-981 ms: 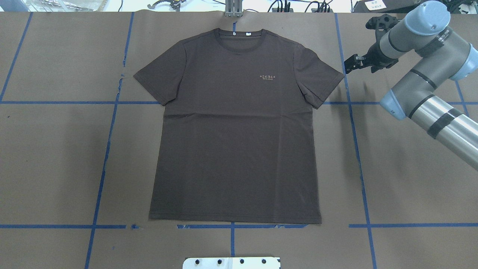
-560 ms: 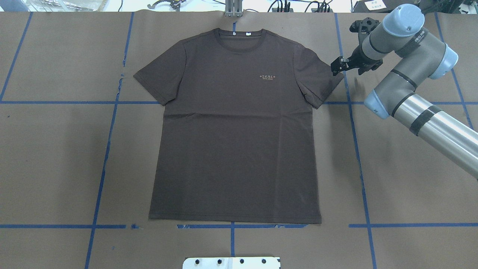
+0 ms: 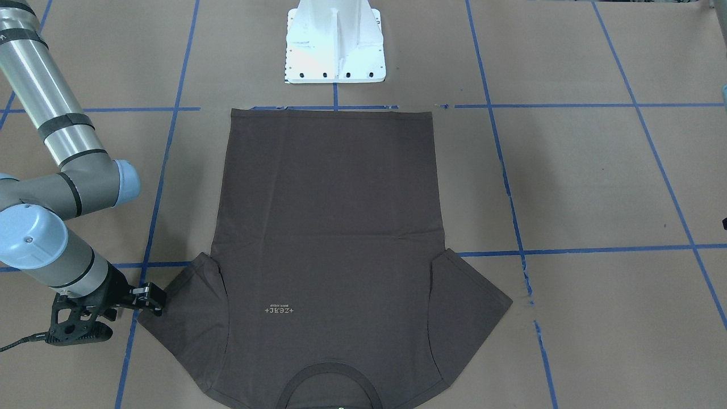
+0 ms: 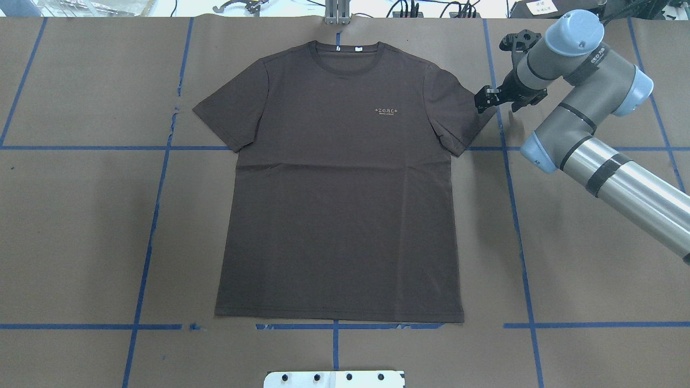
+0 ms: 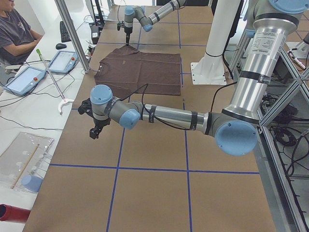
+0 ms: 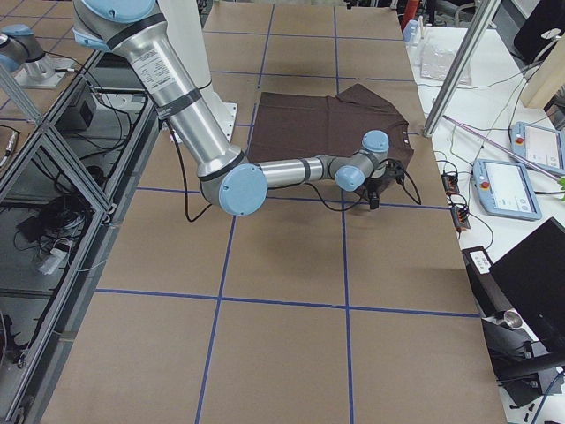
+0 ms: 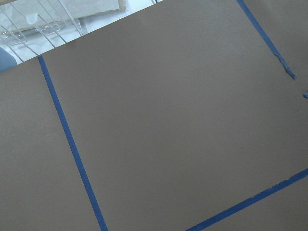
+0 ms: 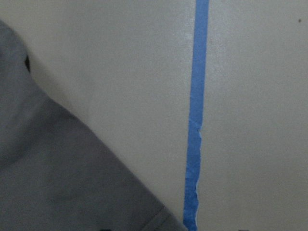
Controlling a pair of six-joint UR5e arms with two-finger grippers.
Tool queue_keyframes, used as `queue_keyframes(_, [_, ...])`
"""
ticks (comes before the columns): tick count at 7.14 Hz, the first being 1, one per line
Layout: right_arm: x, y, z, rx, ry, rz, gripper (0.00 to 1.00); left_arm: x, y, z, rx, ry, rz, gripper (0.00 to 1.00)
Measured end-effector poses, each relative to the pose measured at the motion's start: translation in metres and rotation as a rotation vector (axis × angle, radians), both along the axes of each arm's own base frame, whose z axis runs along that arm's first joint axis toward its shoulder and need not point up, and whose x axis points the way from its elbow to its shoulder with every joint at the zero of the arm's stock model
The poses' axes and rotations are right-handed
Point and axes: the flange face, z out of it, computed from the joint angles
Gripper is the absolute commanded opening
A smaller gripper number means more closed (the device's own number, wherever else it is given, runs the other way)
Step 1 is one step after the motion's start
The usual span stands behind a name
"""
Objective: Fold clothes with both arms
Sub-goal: 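Move the right gripper down to the sleeve nearest it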
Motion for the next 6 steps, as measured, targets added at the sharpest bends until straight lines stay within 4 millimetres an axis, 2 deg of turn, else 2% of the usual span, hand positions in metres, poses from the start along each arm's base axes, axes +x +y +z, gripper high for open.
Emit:
queue_keyframes(1, [-0.001, 0.000, 0.000, -0.001, 0.000, -0.001, 0.66, 0.000, 0.000, 0.000, 0.000, 0.000, 0.000, 1.00])
queue_keyframes(2, [-0.001, 0.000, 0.000, -0.001, 0.000, 0.000, 0.43, 0.000, 0.000, 0.000, 0.001, 0.000, 0.000, 1.00])
queue_keyframes(4, [-0.004, -0.004, -0.010, -0.007, 0.001, 0.001, 0.23, 0.000, 0.000, 0.000, 0.000, -0.001, 0.000, 1.00])
queue_keyframes(5, [-0.006, -0.006, -0.015, -0.010, 0.003, 0.001, 0.17, 0.000, 0.000, 0.001, -0.001, 0.000, 0.000, 1.00])
queue_keyframes(6, [-0.007, -0.007, -0.018, -0.012, 0.004, 0.000, 0.05, 0.000, 0.000, 0.001, -0.001, 0.000, 0.000, 1.00])
